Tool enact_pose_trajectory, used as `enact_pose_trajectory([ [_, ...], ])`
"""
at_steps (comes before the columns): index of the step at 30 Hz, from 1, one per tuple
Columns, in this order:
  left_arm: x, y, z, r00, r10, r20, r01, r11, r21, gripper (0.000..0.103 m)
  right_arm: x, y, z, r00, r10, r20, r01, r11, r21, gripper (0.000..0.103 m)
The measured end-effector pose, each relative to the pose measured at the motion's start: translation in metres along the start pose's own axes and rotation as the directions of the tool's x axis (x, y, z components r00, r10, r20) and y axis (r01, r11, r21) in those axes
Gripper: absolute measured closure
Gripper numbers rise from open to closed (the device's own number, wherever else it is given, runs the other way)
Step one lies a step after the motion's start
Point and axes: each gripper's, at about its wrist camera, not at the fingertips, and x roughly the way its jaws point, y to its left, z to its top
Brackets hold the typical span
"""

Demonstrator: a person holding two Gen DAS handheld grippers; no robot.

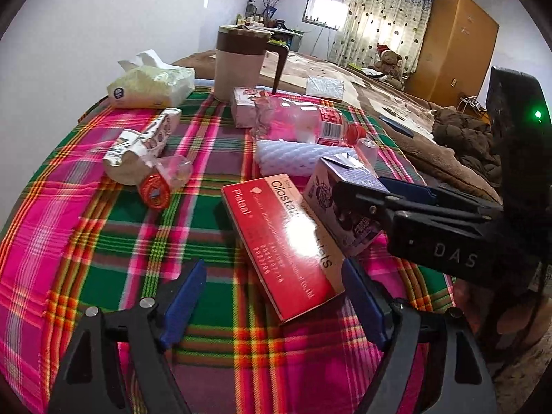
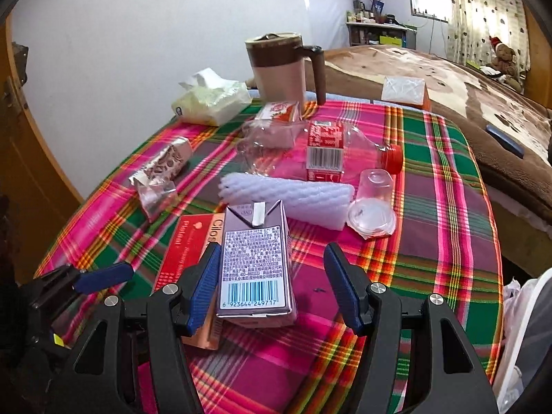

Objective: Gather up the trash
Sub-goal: 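Move the left gripper to the red Cilostazol box while the right gripper grasps the purple carton, then close the left gripper on the red Cilostazol box while the right gripper lifts the purple carton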

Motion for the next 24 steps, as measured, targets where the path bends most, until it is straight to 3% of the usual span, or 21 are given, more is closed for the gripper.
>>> enact_pose_trajectory([
  [3,0.006,-0.001,0.002,1.0,-0.012,-0.017,0.011,1.0,-0.01,0.02,0.0,-0.006,0.0,1.0,-0.012,-0.003,0.012,1.0,0.013,0.041],
  [5,0.008,-0.003,0.004,1.0,-0.013,-0.017,0.012,1.0,-0.009,0.02,0.0,-0.008,0.001,1.0,-0.019,-0.002,0.019,1.0,0.012,0.056],
  [7,0.011,-0.005,0.006,1.0,-0.012,-0.023,0.012,1.0,-0.003,0.02,0.003,-0.011,0.003,0.999,-0.048,-0.001,0.048,0.999,0.017,0.062],
  [24,0.037,-0.011,0.022,0.997,0.052,-0.059,-0.053,0.999,-0.011,0.02,-0.012,-0.036,-0.002,0.987,-0.149,0.055,0.146,0.987,0.069,0.062],
])
